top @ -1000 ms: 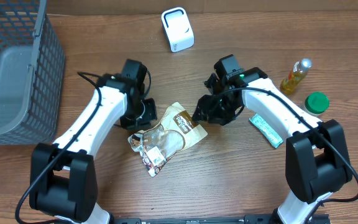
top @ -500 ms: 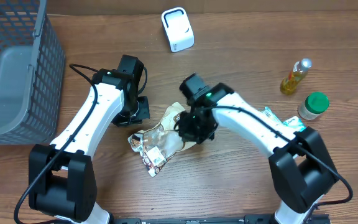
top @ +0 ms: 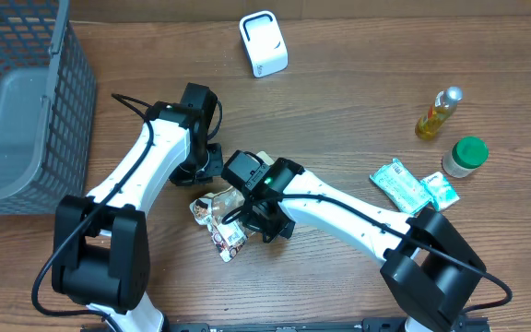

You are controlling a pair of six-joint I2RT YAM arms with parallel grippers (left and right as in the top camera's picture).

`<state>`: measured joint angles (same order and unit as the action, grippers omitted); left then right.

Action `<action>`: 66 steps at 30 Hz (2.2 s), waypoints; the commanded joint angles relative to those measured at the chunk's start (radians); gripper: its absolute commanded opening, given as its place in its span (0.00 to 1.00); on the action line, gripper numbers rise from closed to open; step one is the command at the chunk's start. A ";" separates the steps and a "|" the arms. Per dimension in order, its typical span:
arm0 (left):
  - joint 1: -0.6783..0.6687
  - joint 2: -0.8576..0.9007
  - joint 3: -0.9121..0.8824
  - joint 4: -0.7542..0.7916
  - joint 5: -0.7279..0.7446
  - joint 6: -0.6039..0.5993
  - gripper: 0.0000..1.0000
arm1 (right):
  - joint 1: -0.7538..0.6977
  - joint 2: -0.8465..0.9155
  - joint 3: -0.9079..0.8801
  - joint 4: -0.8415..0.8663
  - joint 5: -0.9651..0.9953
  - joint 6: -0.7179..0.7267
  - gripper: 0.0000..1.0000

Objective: Scan the item barcode

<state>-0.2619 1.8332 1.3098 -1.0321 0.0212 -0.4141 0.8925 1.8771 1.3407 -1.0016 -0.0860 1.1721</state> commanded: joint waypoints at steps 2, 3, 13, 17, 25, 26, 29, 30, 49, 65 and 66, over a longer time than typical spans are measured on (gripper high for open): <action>-0.007 0.027 0.002 0.000 0.004 0.019 0.04 | 0.005 0.003 -0.016 0.032 0.063 0.059 0.13; -0.007 0.027 0.002 -0.001 0.005 0.019 0.04 | 0.005 0.003 -0.021 0.037 0.063 0.059 0.13; 0.077 0.027 0.169 -0.212 0.182 0.056 0.04 | -0.026 0.003 -0.029 0.122 0.363 -0.114 0.06; 0.091 0.028 0.182 -0.340 0.178 0.085 0.04 | -0.029 0.003 -0.029 0.178 0.362 -0.375 0.08; 0.056 0.028 0.072 -0.386 0.163 0.111 0.04 | -0.182 0.003 -0.029 0.281 0.097 -0.579 0.23; 0.051 0.028 0.051 -0.379 0.163 0.112 0.04 | -0.206 0.003 -0.029 0.286 0.072 -0.579 0.24; 0.033 0.028 -0.010 -0.343 0.164 0.110 0.04 | -0.264 0.003 -0.029 0.289 0.014 -0.579 0.24; 0.029 0.028 -0.026 -0.329 0.163 0.103 0.04 | -0.277 0.003 -0.029 0.286 0.005 -0.579 0.23; -0.045 0.030 -0.175 -0.108 0.153 0.024 0.04 | -0.318 0.086 -0.061 0.253 -0.137 -0.571 0.13; -0.025 0.030 -0.148 0.171 0.055 0.011 0.04 | -0.255 0.086 -0.060 0.084 -0.229 -0.579 0.30; -0.022 0.029 -0.125 0.145 0.040 0.010 0.04 | -0.254 0.086 -0.054 0.081 -0.235 -0.578 0.35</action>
<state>-0.2939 1.8553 1.1458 -0.8669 0.1097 -0.3901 0.6205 1.9594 1.2842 -0.9272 -0.2676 0.5980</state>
